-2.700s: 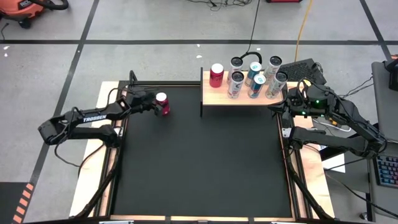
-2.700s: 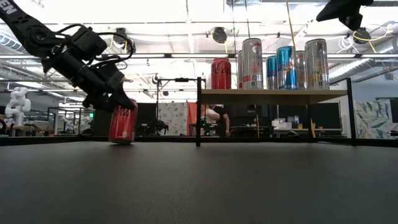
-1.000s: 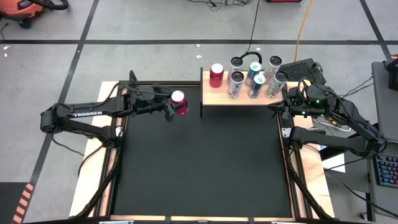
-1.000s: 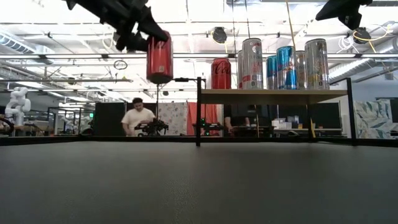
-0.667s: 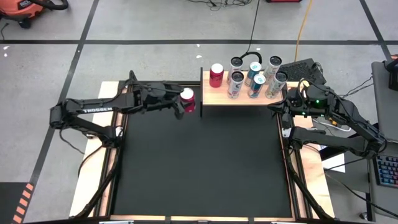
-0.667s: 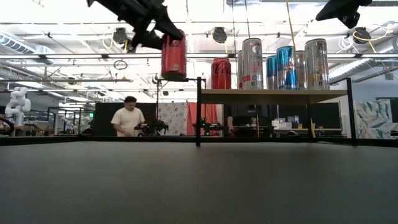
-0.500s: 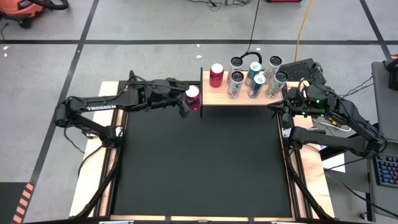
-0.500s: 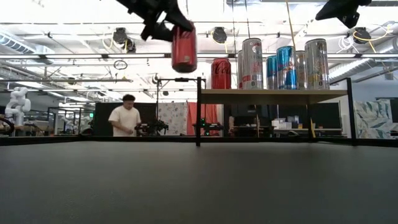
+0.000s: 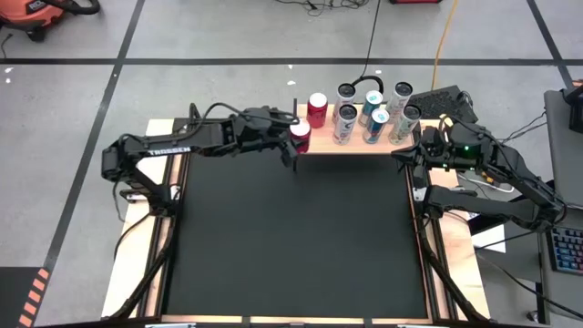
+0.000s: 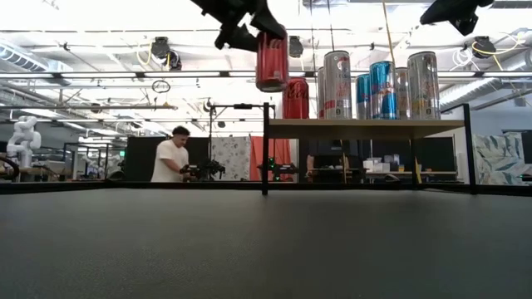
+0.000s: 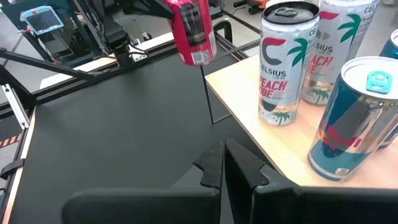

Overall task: Place canned beverage on shelf
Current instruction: Put the red soda can on the shelf aligned with the other red soda can

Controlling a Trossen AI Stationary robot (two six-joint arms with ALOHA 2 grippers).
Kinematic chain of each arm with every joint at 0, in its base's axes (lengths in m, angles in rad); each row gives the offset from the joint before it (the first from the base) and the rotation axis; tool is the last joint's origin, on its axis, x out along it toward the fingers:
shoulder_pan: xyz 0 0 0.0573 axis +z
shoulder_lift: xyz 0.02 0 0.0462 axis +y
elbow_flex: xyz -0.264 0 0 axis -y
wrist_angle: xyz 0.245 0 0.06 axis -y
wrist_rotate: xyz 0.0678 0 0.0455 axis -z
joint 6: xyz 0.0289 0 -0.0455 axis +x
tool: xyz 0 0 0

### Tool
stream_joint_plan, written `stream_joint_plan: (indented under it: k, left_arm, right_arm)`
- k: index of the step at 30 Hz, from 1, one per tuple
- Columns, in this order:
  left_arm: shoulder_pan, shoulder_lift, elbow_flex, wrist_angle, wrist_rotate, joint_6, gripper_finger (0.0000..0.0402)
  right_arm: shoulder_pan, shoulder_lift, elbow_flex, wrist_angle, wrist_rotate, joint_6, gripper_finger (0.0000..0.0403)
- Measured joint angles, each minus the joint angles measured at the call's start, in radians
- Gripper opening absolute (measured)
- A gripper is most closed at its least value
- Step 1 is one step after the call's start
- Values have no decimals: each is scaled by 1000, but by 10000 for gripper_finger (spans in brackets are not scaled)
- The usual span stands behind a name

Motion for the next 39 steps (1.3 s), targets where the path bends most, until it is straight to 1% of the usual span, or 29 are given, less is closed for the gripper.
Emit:
stream_joint_plan:
  k: [7,13,18,25,27,34,36,39]
  left_arm:
    - [2,106,77,0,-17,1,290]
    - [3,163,122,12,-80,0,290]
    - [3,193,127,55,-87,-9,291]
    - [3,222,127,64,-104,-47,291]
    - [4,232,127,104,-106,-59,291]
    - [15,253,127,88,-107,-61,291]
    - [18,266,126,123,-108,-61,291]
    - [23,282,127,127,-109,-60,291]
  right_arm:
    - [0,0,0,11,0,5,0]
    - [0,0,0,10,0,6,0]
    - [0,0,0,10,0,7,0]
    - [0,0,0,9,0,1,0]
    - [0,0,0,9,2,1,0]
    - [0,0,0,9,2,0,0]
    - [0,0,0,9,3,0,0]
    - [0,0,0,9,3,0,0]
